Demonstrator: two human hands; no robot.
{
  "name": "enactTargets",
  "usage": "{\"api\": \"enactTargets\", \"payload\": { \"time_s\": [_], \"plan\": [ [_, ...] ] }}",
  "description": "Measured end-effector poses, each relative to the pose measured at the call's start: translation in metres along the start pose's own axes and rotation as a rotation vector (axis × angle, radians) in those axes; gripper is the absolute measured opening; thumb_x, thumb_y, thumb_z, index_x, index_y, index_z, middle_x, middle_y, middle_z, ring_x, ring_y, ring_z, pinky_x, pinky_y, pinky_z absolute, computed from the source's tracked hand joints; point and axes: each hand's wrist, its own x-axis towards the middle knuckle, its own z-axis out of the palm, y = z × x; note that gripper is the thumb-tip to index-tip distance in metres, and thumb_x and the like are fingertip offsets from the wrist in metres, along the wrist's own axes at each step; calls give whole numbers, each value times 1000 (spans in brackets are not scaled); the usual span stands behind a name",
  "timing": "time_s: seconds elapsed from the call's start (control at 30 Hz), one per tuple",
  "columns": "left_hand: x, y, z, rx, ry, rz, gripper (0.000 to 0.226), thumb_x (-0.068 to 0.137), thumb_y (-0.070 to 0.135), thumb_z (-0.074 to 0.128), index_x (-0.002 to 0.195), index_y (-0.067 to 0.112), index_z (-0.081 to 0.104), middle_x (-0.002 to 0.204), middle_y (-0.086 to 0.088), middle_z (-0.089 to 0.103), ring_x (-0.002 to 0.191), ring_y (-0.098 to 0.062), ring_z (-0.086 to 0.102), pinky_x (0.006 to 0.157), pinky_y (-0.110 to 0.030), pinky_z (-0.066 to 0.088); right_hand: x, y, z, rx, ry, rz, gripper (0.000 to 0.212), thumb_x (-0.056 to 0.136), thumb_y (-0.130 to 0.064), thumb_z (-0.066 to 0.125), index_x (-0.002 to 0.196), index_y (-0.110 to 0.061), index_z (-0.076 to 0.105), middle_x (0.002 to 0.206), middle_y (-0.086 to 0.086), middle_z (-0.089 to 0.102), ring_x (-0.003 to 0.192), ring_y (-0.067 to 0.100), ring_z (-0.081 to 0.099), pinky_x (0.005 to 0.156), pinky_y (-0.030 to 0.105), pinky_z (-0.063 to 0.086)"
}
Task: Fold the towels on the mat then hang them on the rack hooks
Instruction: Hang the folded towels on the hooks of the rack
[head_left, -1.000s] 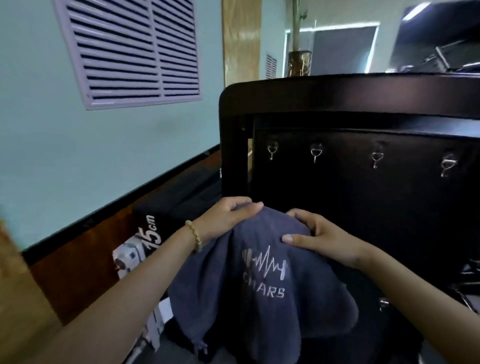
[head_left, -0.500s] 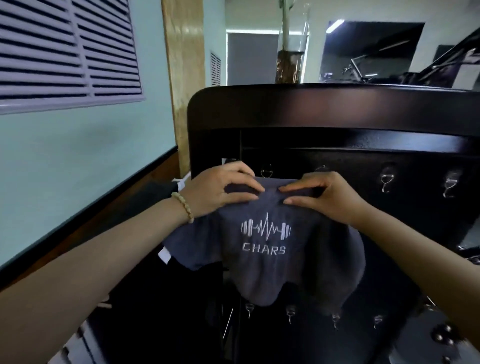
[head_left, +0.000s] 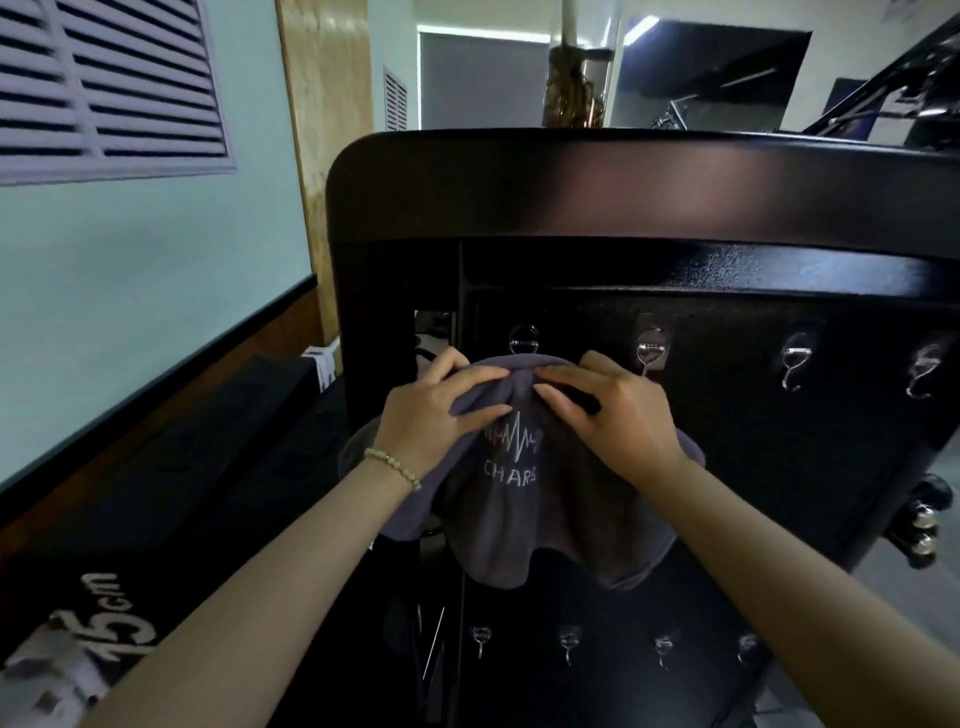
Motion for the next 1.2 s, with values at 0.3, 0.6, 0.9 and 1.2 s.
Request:
{"api": "enactTargets", "payload": {
  "time_s": [0.3, 0.6, 0.9, 1.2],
  "plan": [
    [-47, 23, 22, 204, 67, -180, 72, 84, 73, 36, 123, 17, 58, 121, -1, 47, 106, -15, 40, 92, -33, 40, -42, -20, 29, -170, 62, 33, 49, 94, -47, 44, 124, -12, 62, 120, 6, 52, 109, 19, 45, 91, 30, 34],
    [-58, 47, 16, -388, -199, -441, 78, 73, 55, 69, 140, 35, 33, 134, 17, 41, 123, 1, 39, 95, -13, 36, -46, -45, 16, 436, -101, 374, 53, 89, -55, 47, 131, -22, 52, 125, -16, 50, 108, -7, 50, 84, 6, 41],
    [-79, 58, 26, -654, -282, -570, 77, 67, 52, 71, 126, 35, 24, 120, 24, 47, 105, 16, 52, 81, -13, 49, -58, -44, 12, 870, -91, 477, 37, 84, -23, 71, 116, -14, 54, 111, -2, 62, 104, 4, 60, 86, 17, 48],
    [-116, 33, 35, -370, -160, -677, 72, 69, 56, 72, 126, 21, 44, 119, 8, 56, 107, -6, 57, 85, -24, 49, -68, -39, 34, 678, -170, 439, 61, 81, -40, 72, 130, -28, 37, 126, -12, 53, 112, -1, 54, 90, 26, 51]
  ]
}}
